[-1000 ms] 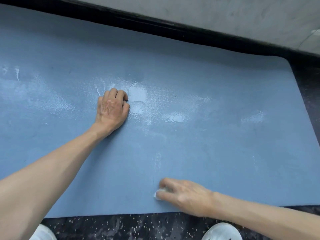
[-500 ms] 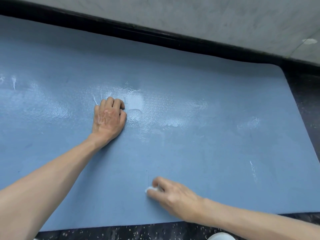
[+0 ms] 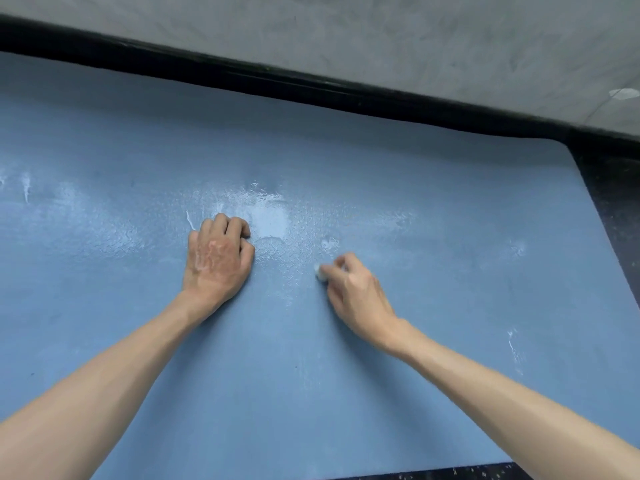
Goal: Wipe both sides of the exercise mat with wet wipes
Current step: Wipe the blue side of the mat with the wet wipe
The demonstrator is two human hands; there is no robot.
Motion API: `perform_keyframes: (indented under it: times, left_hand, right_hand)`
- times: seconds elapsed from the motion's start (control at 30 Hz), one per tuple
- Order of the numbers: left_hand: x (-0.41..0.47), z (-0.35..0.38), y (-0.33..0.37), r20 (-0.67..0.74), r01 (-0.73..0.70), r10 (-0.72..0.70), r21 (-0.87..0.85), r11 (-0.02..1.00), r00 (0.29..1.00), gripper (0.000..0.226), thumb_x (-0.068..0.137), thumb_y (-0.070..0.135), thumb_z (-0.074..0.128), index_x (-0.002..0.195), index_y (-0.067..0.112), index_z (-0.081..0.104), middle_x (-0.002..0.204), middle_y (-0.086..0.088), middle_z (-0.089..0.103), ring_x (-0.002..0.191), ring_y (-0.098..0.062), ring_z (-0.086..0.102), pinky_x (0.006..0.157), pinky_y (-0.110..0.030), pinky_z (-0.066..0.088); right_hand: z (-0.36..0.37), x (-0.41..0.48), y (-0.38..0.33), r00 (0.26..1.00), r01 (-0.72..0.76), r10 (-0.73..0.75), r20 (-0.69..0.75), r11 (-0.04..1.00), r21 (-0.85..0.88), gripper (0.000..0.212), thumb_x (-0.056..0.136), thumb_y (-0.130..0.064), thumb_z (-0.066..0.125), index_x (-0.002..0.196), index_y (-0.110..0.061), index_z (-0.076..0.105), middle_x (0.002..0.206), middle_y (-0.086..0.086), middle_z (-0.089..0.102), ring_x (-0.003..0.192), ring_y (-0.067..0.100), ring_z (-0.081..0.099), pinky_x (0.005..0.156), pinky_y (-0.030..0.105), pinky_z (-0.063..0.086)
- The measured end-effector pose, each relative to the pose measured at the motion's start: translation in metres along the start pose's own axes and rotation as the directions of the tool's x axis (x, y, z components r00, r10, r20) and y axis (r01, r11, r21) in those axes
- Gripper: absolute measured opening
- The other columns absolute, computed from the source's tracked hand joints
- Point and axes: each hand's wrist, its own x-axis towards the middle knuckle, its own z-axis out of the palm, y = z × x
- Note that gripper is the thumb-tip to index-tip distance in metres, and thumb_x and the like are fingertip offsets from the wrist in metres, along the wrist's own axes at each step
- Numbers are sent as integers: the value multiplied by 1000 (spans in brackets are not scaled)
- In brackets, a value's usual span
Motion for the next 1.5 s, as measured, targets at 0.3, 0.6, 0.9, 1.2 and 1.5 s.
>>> perform_keyframes:
  times: [0.3,0.6,0.9,1.2,1.5]
  left_hand:
    - [16,-1,-1,18,-52,54,-104,993,998,28,80,24,37,87,9,59,85,-11,57,77,-33,54,68,-41,40]
    - [132,22,11,20,6,-4,-75,997,1000,11,89,9,53,97,6,60,97,-15,56,88,-35,51,74,-42,35]
    - [165,43,11,-4,82,-82,-7,997,997,9,91,16,47,93,12,54,92,-6,49,78,-21,34,70,-36,27]
    - [167,42,10,15,96,-97,12,995,995,5,86,17,52,88,13,55,85,-4,49,73,-25,43,65,-39,34]
    - [166,44,10,11,97,-97,21,995,995,10,82,22,46,84,16,54,83,-2,48,72,-24,45,65,-36,31]
  right_hand:
    - [-6,42,37,996,54,-57,-73,998,-38,25,83,1,48,97,-13,63,91,14,52,64,31,54,56,41,52]
    - [-13,38,47,999,51,-52,-12,997,-50,22,80,3,50,96,-8,60,87,9,46,64,29,48,56,39,50]
    - [-26,134,90,988,139,-142,-67,989,-50,27,80,5,53,100,-8,67,92,14,54,67,31,56,60,32,50]
    - [5,131,76,998,63,-62,16,998,-30,16,82,-2,55,95,-5,64,85,10,49,74,25,51,63,32,44]
    - [-10,162,60,949,193,-201,244,979,59,21,100,-36,38,111,-29,54,101,-7,52,85,16,48,76,31,44]
